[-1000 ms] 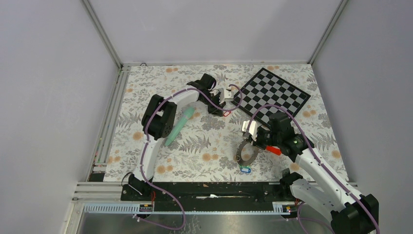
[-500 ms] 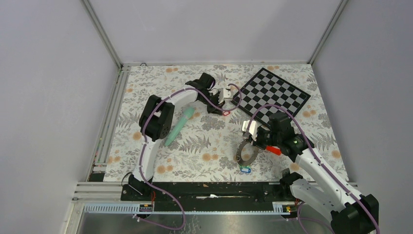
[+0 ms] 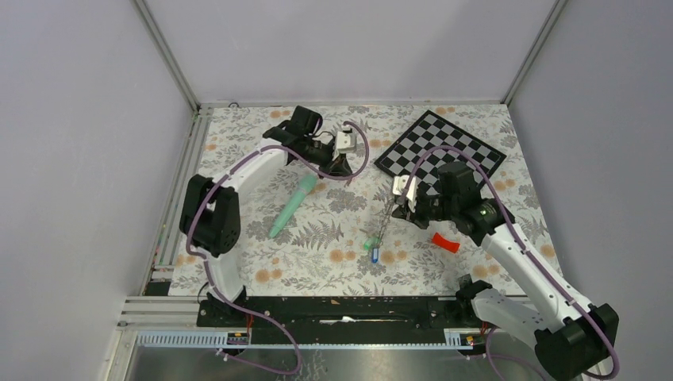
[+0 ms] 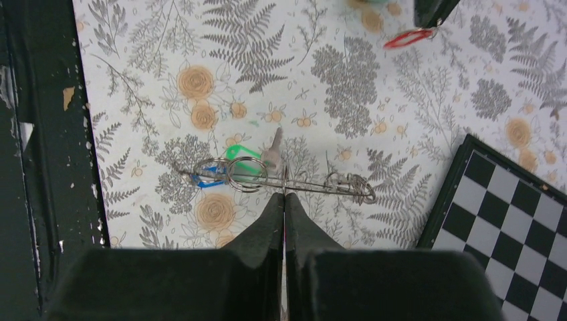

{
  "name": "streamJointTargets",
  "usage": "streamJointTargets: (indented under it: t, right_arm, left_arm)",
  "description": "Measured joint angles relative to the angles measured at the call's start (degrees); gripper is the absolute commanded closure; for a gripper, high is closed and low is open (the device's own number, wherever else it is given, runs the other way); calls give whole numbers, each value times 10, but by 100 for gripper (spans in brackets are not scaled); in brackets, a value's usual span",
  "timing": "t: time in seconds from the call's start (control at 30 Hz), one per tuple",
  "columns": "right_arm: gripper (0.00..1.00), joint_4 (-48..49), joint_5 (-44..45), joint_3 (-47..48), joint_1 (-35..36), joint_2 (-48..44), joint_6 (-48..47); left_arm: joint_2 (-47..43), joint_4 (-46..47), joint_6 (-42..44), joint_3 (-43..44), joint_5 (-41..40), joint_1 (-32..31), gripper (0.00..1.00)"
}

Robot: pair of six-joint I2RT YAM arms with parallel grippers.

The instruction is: Put the keys on the keyring

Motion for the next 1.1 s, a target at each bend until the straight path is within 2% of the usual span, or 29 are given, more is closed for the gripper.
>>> streamJointTargets:
  t: [0.17,0.37,0.43,0.57,0.8,1.1]
  right_arm:
    - [100,5,-21,38,12,33,1]
    - [100,25,-64,47,24,59,1]
    - [100,30,-84,47,24,66,1]
    - [100,40,-130,47,25,76,3]
    - [100,61,-190,47,25,77,15]
    - [100,78,-205,26,25,77,25]
  left_arm:
    - [-76,3,-13,-51,31,-4,100]
    - [-207,91,-61,-160,23,-50,100]
    - [-230,106,-72,-170,23,-68,100]
    - [-248,120,-66,-169,17,-85,100]
    - [-248,61,13,-168,-31,-132,100]
    - [-248,19,63,-167,-75,-170,100]
